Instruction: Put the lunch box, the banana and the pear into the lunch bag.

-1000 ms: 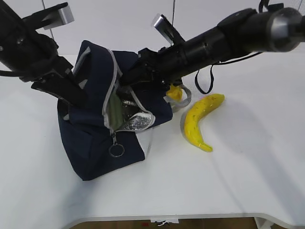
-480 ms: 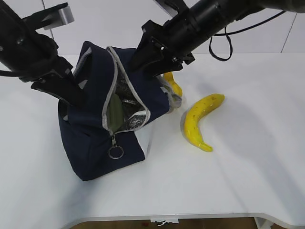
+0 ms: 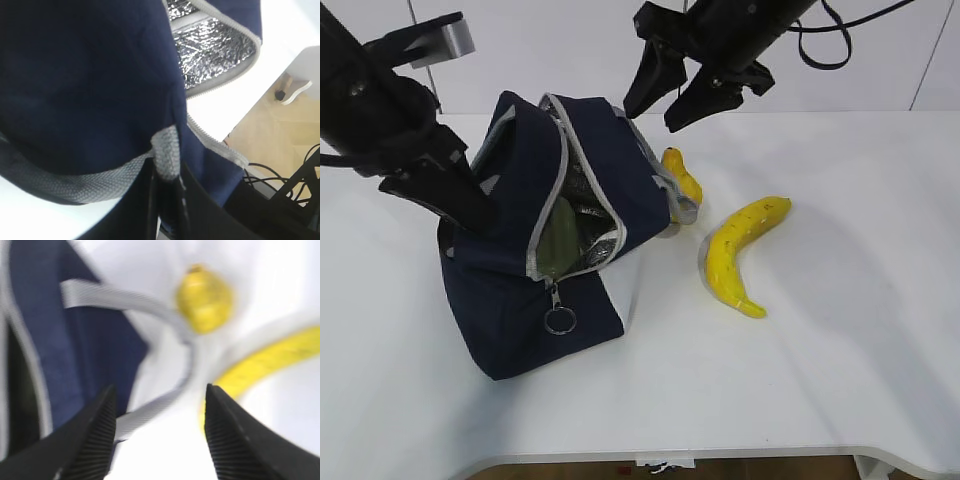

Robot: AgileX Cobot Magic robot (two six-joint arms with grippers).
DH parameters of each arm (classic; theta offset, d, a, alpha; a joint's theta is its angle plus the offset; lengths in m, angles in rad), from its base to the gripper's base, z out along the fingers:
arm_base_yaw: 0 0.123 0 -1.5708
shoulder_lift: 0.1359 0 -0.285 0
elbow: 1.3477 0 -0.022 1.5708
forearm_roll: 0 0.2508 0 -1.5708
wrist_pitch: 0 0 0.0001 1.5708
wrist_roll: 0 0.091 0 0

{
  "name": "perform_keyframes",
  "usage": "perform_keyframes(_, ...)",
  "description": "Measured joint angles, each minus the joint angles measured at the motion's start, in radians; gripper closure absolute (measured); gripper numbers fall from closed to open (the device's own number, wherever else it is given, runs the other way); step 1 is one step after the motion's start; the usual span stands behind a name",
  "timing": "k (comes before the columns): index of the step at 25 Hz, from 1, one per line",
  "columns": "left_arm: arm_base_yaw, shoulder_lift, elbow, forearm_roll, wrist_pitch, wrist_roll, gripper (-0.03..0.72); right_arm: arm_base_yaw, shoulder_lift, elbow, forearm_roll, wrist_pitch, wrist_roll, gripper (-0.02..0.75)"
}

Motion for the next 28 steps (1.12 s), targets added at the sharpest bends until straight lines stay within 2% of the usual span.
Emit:
perform_keyframes(8, 0.0, 0.0, 0.0, 0.029, 0.001, 0.0, 0.676, 0.0, -0.081, -0.004, -0.343, 0.016, 0.272, 0.311)
perform_keyframes(12, 0.0, 0.0, 0.0, 0.031, 0.001, 0.0, 0.676, 0.0, -0.092, -0.008, -0.471, 0.018, 0.369, 0.311)
perform_keyframes(19, 0.0, 0.0, 0.0, 0.035, 0.002, 0.0, 0.676, 0.0, -0.092, 0.001, -0.587, 0.021, 0.534, 0.31)
perform_keyframes(28, 0.0, 0.0, 0.0, 0.035, 0.004, 0.0, 0.676, 0.0, -0.088, 0.173, -0.563, 0.021, 0.765, 0.31)
